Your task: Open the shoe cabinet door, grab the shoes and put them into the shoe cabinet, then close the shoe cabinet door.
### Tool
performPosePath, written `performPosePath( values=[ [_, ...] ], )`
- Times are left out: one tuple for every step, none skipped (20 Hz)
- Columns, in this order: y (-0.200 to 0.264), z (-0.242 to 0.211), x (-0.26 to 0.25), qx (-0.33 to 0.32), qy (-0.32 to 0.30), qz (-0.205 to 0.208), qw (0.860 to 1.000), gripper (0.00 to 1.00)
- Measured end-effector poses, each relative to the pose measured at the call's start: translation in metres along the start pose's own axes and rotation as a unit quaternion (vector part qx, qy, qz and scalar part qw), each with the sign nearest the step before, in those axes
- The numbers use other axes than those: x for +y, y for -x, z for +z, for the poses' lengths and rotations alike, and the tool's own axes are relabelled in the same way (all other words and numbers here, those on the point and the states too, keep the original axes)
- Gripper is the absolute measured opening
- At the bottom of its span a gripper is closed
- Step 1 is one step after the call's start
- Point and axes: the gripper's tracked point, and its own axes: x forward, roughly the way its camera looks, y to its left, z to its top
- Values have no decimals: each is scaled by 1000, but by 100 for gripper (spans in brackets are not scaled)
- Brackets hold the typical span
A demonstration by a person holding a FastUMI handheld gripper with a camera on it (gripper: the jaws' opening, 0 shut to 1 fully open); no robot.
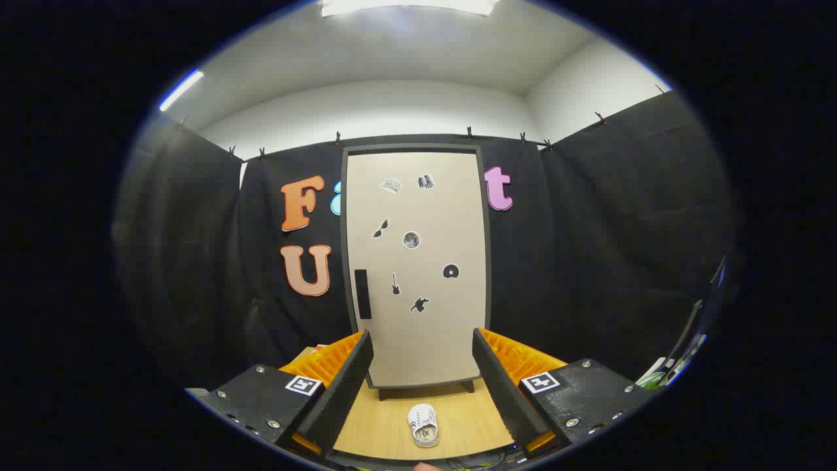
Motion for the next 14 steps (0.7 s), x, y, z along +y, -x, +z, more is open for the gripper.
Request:
performPosePath(
  values=[
    [-1, 0, 0, -1, 1, 1, 1000, 96],
    [-1, 1, 1, -1, 2, 2, 1000, 96],
    [-1, 1, 1, -2, 3, 0, 1000, 96],
    [0, 1, 2, -2, 3, 0, 1000, 96],
    [0, 2, 2, -3, 3, 0, 1000, 95],
    [-1, 2, 2, -4, 4, 0, 1000, 95],
    [0, 2, 2, -5, 5, -1, 1000, 95],
    [0, 3, 2, -5, 6, -1, 1000, 96],
    [1, 3, 3, -5, 5, -1, 1000, 95],
    [0, 3, 5, -6, 5, 0, 1000, 95],
    [-1, 4, 4, -5, 4, 0, 1000, 96],
    [-2, 4, 4, -6, 5, 0, 1000, 96],
    [-2, 4, 4, -6, 5, 0, 1000, 96],
    [-3, 3, 4, -6, 6, 0, 1000, 96]
  ],
)
